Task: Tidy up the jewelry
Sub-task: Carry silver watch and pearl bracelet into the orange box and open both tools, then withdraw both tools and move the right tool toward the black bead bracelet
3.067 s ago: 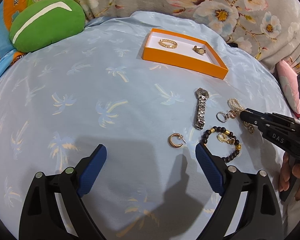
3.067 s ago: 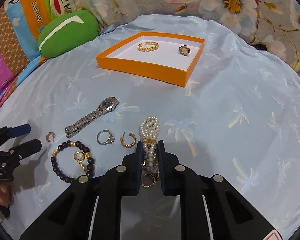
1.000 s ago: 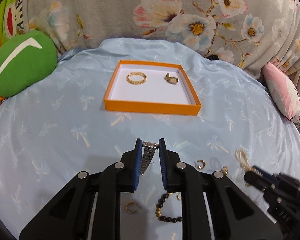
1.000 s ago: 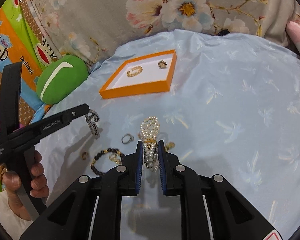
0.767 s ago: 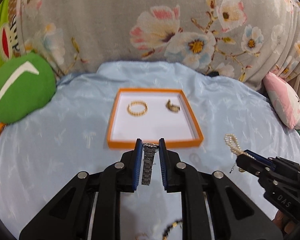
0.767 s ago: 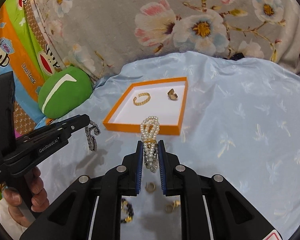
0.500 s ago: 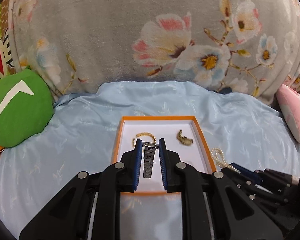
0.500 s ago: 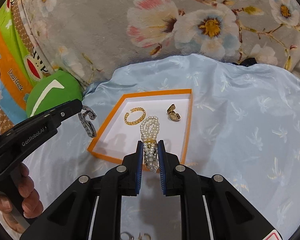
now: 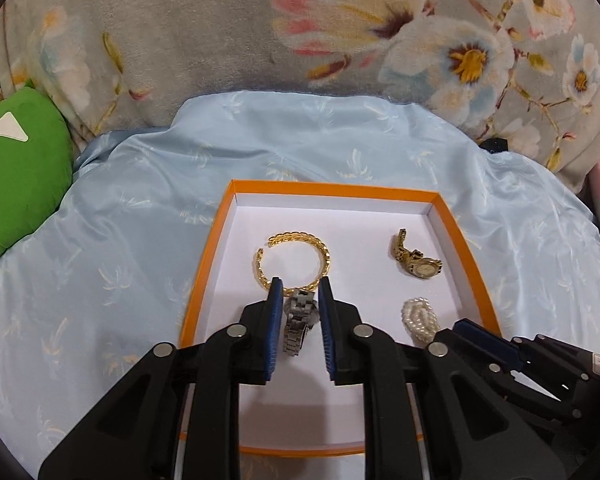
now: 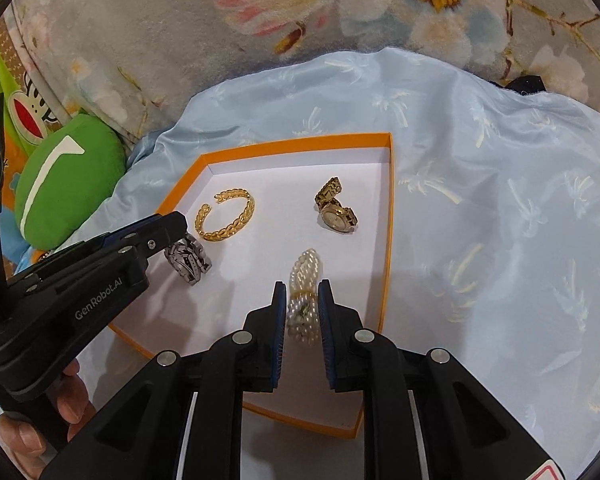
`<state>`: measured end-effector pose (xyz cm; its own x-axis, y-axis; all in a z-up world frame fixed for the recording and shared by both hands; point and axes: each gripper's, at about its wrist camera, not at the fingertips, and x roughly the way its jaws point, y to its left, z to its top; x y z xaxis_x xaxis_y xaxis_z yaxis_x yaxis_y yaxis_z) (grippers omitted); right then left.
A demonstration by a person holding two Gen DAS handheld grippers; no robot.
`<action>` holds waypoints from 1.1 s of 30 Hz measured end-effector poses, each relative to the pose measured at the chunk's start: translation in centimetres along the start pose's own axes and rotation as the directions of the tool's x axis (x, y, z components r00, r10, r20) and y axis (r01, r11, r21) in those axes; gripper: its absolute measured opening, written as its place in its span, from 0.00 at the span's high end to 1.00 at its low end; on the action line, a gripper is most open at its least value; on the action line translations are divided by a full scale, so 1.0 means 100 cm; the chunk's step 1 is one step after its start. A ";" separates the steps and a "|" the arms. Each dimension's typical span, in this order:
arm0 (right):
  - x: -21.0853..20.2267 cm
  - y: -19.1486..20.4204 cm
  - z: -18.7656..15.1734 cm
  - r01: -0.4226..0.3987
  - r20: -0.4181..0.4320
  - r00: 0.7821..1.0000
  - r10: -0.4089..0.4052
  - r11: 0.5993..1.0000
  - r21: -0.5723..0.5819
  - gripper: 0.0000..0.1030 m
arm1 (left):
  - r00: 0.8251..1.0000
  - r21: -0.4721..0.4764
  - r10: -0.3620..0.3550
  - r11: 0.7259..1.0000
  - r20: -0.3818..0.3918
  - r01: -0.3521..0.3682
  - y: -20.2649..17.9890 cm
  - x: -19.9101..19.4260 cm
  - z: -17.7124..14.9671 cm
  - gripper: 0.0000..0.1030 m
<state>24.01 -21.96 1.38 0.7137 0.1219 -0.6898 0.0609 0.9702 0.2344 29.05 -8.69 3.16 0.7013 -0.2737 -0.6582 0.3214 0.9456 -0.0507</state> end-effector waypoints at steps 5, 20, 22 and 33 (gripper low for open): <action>-0.035 -0.002 -0.006 -0.026 0.076 0.997 0.024 0.999 0.024 0.62 | 0.997 -0.007 0.045 0.999 0.062 -0.045 0.008 -0.024 -0.002 0.43; -0.157 0.001 -0.151 0.037 0.078 0.996 -0.038 0.999 0.016 0.52 | 0.999 -0.127 0.028 0.992 0.023 -0.025 0.061 -0.151 -0.127 0.36; -0.164 0.002 -0.171 0.025 0.054 0.998 -0.027 0.999 0.029 0.52 | 1.000 -0.131 0.011 0.991 0.003 -0.011 0.057 -0.161 -0.147 0.36; -0.180 0.022 -0.205 0.020 0.025 0.999 -0.021 1.000 0.011 0.52 | 0.999 -0.099 -0.037 0.994 -0.037 0.033 0.026 -0.188 -0.197 0.34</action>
<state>-3.02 -17.72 0.21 0.7298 0.0965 -0.6768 0.0834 0.9700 0.2282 4.12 2.41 0.59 0.6649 -0.3018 -0.6833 0.2797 0.9488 -0.1470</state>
